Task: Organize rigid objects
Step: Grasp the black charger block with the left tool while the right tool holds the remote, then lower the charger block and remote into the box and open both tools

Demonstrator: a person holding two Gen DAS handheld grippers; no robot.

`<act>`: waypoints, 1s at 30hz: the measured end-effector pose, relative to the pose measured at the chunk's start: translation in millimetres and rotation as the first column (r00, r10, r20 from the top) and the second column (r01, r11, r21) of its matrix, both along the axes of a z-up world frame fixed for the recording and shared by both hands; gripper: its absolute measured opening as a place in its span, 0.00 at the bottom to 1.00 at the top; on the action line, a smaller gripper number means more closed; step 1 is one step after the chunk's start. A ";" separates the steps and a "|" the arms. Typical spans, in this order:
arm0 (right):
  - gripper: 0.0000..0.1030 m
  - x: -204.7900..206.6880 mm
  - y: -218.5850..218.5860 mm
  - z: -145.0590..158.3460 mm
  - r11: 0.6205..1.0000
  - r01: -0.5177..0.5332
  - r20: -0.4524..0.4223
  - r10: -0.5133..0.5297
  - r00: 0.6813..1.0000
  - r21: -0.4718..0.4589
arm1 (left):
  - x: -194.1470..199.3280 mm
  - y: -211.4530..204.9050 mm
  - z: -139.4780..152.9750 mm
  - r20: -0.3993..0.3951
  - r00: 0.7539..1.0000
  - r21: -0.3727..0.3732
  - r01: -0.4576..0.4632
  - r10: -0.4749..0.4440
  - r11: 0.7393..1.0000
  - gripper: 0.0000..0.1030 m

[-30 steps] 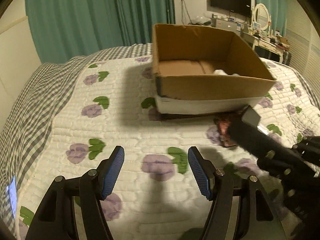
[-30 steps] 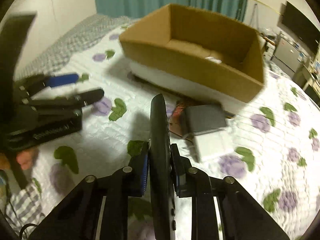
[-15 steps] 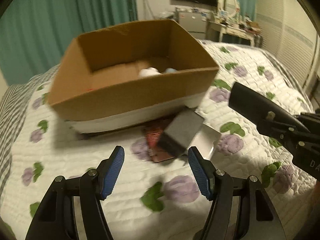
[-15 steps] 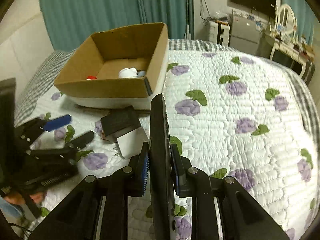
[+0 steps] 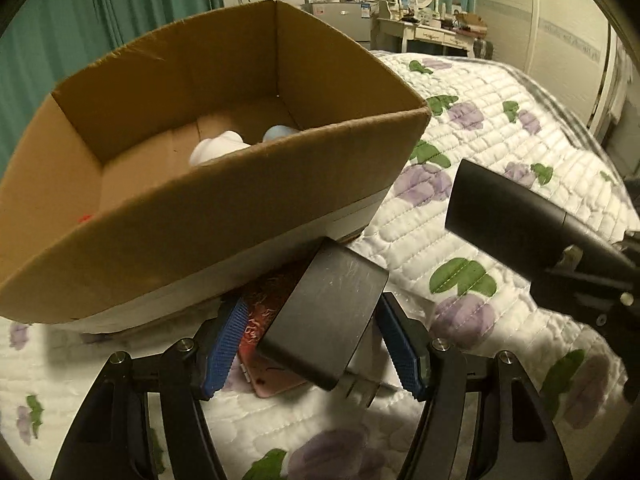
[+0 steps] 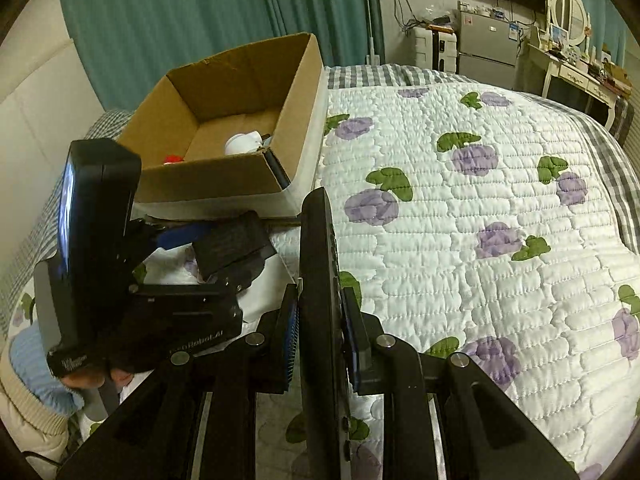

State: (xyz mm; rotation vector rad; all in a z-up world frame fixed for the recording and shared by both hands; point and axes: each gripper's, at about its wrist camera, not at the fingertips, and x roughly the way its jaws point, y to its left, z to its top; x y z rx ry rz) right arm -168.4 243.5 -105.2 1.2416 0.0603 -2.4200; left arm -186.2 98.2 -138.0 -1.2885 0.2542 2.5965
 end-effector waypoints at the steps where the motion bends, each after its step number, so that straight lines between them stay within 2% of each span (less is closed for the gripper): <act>1: 0.18 -0.2 -0.2 -0.4 1.000 0.000 0.001 0.000 1.000 0.002 | 1.4 0.3 0.2 0.000 1.000 0.010 0.010 -0.010 1.000 0.63; 2: 0.18 -0.2 -0.7 -0.7 1.000 0.000 0.000 0.000 1.000 0.003 | 4.3 1.6 1.4 -0.006 1.000 0.011 0.022 -0.022 1.000 0.54; 9: 0.18 5.6 -2.2 3.2 1.000 0.009 -0.028 -0.008 1.000 0.026 | 23.5 4.4 11.7 -0.021 1.000 -0.034 -0.014 0.014 0.999 0.47; 14: 0.18 16.0 -6.9 16.3 0.999 0.017 -0.076 -0.013 0.997 0.046 | 46.8 -11.2 30.3 -0.037 0.998 -0.004 -0.056 0.055 0.998 0.40; 22: 0.18 43.5 -23.9 56.9 0.999 -0.007 -0.162 0.015 0.987 0.050 | 82.2 -33.7 76.5 -0.122 0.989 0.042 -0.079 0.083 0.996 0.38; 30: 0.18 52.2 -47.1 91.8 0.997 -0.050 -0.222 0.060 0.973 0.050 | 91.7 -61.2 137.8 -0.243 0.957 0.070 -0.143 0.156 0.987 0.38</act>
